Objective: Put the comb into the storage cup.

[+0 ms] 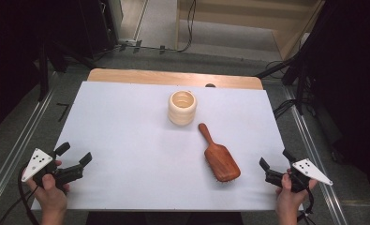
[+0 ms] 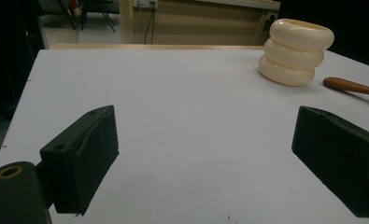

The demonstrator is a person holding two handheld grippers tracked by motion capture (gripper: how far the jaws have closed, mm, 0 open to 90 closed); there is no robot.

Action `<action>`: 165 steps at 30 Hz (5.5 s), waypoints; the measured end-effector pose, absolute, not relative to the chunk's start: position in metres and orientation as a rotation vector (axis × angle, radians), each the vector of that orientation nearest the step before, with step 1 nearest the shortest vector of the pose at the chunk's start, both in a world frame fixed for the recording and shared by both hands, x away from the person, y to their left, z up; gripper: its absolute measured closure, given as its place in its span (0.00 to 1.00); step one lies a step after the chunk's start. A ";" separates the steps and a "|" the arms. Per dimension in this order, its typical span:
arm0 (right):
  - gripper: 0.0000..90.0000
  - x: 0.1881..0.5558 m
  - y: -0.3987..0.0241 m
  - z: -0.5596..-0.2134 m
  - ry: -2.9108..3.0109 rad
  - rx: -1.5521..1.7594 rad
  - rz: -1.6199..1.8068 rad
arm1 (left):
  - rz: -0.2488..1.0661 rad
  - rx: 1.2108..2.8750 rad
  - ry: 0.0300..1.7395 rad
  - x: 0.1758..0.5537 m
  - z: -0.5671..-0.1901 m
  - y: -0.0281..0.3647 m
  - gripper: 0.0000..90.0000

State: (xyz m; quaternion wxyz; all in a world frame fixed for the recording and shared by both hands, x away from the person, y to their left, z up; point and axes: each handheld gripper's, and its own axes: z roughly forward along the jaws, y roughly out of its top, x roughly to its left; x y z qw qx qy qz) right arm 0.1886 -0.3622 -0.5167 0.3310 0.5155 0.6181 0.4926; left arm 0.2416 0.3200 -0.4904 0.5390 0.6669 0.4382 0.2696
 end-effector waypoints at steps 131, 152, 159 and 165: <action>0.98 0.376 -0.290 -0.490 2.660 1.213 0.492 | 0.624 1.608 1.037 0.243 -0.491 0.319 0.08; 0.98 0.313 -0.317 -0.492 2.703 1.132 0.540 | 0.630 1.617 1.037 0.243 -0.491 0.318 0.08; 0.98 0.299 -0.315 -0.492 2.714 1.094 0.552 | 0.629 1.614 1.031 0.243 -0.491 0.318 0.08; 0.98 0.288 -0.310 -0.492 2.771 1.020 0.567 | 0.627 1.619 1.029 0.243 -0.491 0.317 0.08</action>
